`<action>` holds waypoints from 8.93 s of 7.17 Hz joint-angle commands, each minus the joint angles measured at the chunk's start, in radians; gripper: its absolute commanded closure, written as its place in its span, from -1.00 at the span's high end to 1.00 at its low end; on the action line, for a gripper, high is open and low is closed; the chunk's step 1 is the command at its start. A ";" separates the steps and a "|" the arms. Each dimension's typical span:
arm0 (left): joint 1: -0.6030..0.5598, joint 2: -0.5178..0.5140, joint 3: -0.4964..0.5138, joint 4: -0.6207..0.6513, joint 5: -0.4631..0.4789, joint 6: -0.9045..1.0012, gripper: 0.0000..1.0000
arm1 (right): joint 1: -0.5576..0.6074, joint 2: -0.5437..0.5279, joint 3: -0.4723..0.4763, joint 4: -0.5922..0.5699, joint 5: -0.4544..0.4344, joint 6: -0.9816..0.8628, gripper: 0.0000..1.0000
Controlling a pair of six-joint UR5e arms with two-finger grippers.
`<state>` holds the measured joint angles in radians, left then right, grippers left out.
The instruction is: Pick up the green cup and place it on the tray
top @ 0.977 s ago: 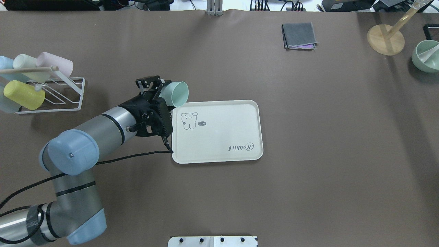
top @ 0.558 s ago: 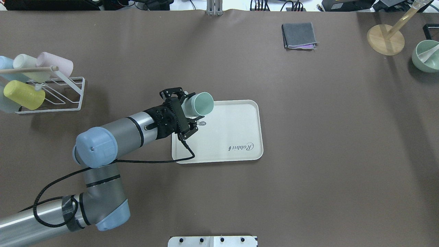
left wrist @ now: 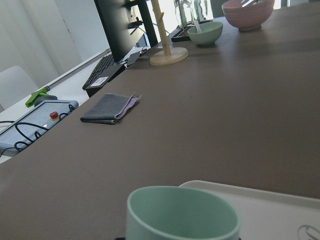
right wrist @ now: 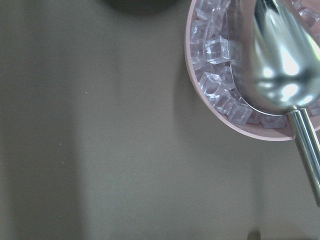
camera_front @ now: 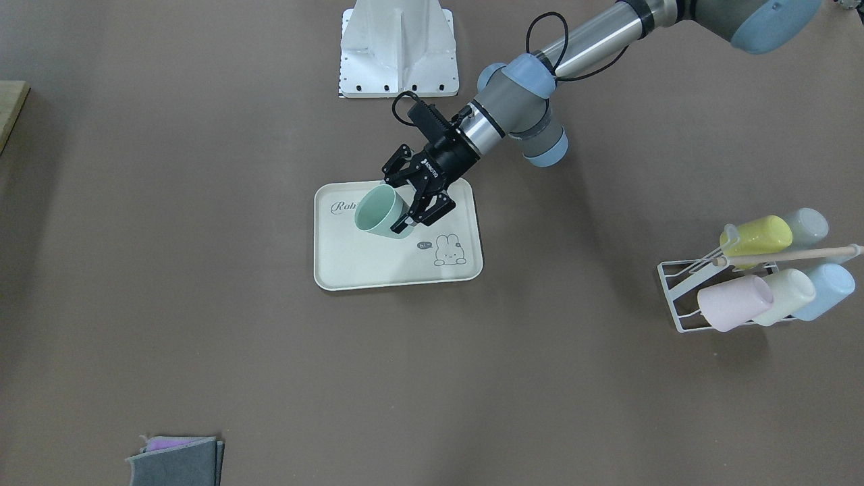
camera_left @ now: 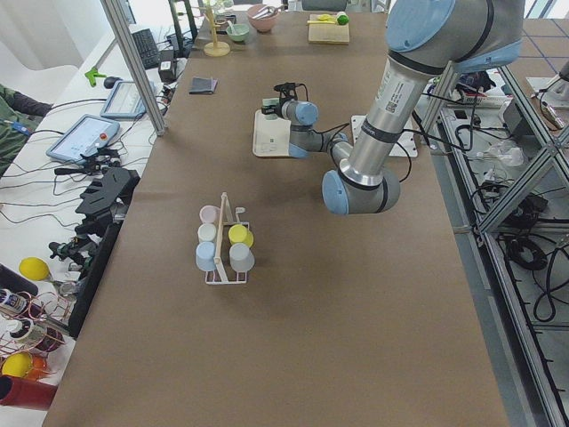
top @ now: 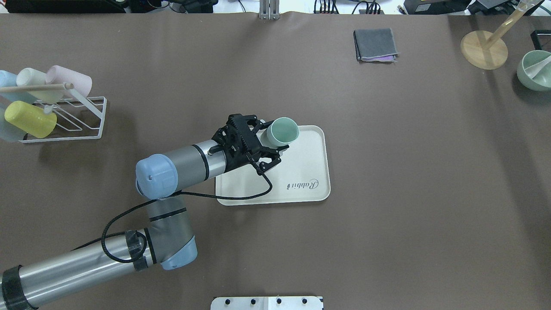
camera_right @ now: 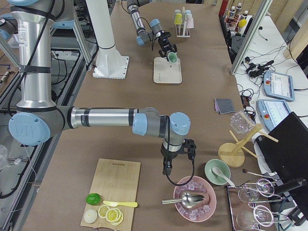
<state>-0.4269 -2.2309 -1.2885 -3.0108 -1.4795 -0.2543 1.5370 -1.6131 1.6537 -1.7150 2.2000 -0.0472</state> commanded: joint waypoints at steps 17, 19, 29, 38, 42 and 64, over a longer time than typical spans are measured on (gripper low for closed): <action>-0.035 -0.003 0.221 -0.220 -0.179 -0.141 0.97 | 0.000 0.001 0.009 -0.009 0.014 0.001 1.00; -0.036 0.007 0.212 -0.223 -0.180 -0.141 0.97 | 0.000 0.001 0.008 -0.008 0.013 0.001 1.00; -0.157 0.024 -0.374 0.934 -0.020 0.107 0.97 | 0.000 0.001 0.011 -0.012 0.018 0.000 1.00; -0.436 0.049 -0.442 1.507 -0.182 0.084 0.97 | 0.000 0.005 0.012 -0.012 0.023 0.000 1.00; -0.841 0.273 -0.442 1.506 -0.758 0.092 0.97 | 0.000 0.002 0.011 -0.011 0.023 0.000 1.00; -1.158 0.749 -0.470 1.491 -0.771 0.356 0.97 | 0.000 -0.007 0.023 -0.011 0.060 -0.002 1.00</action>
<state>-1.5854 -1.4811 -1.7634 -1.5191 -2.2508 0.1008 1.5370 -1.6211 1.6767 -1.7269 2.2599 -0.0491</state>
